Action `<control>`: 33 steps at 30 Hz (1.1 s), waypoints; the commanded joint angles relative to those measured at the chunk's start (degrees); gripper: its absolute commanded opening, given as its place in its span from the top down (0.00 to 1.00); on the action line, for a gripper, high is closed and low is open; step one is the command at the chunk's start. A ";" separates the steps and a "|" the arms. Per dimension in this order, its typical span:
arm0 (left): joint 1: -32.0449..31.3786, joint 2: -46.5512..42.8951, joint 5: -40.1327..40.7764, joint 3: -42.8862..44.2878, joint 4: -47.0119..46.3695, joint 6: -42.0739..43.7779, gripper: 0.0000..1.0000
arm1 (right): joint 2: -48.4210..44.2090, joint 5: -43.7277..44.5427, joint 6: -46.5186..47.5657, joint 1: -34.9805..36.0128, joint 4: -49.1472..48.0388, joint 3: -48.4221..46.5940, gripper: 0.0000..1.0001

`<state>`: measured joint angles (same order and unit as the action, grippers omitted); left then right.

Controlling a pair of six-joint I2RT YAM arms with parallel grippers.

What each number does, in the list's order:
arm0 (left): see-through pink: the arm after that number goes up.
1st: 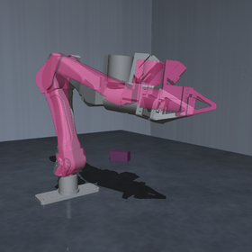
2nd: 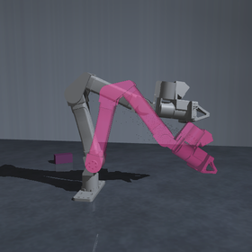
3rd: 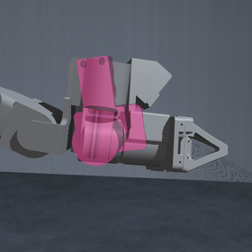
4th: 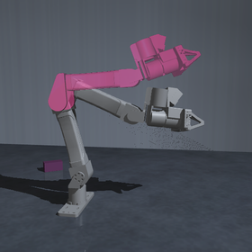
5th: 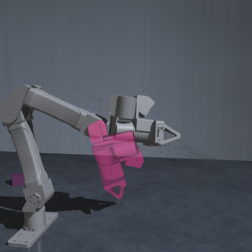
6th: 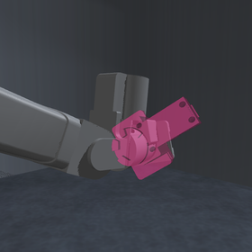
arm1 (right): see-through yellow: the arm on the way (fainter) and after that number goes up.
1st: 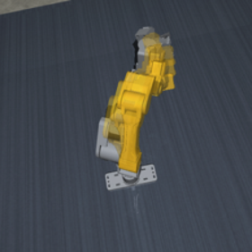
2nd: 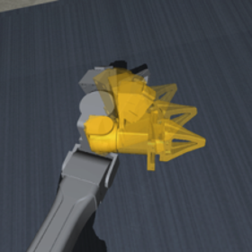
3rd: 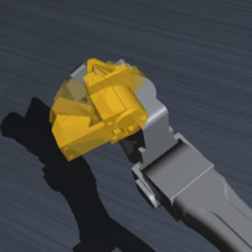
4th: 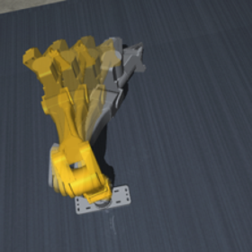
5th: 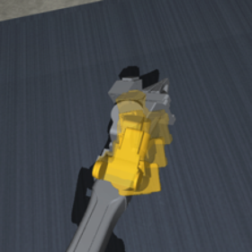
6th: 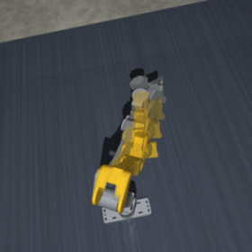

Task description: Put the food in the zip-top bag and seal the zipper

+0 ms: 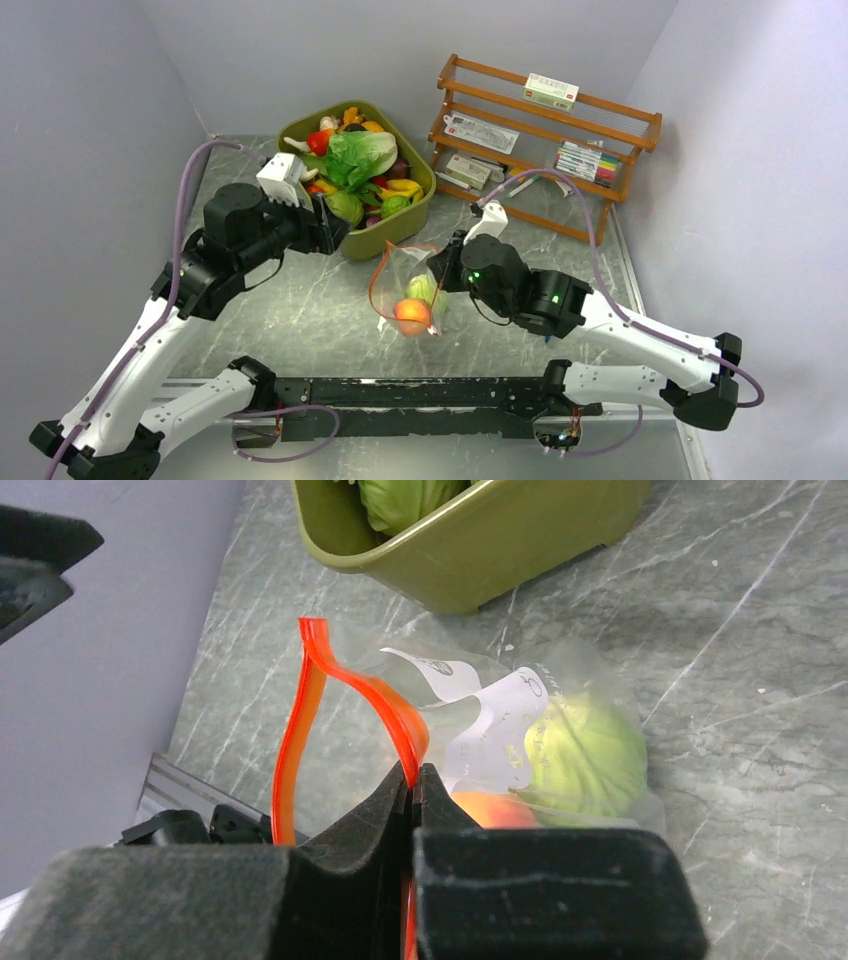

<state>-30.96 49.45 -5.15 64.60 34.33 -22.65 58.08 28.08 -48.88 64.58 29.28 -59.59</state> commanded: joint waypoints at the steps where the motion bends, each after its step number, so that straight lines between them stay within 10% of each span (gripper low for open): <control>1: -0.24 4.04 8.83 2.68 1.03 4.87 0.24 | -2.62 1.75 0.59 -0.13 0.64 -1.61 1.00; 12: 2.74 27.92 8.59 21.71 1.67 19.30 0.00 | -6.13 0.54 1.40 -0.15 -0.43 0.96 1.00; 33: 4.24 61.10 16.94 47.07 0.74 38.76 0.01 | -8.94 4.41 3.06 -0.13 4.71 -1.53 1.00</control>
<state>-27.05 106.48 8.14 105.62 36.95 12.19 50.11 30.13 -46.44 64.58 33.50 -59.75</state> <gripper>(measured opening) 0.995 0.007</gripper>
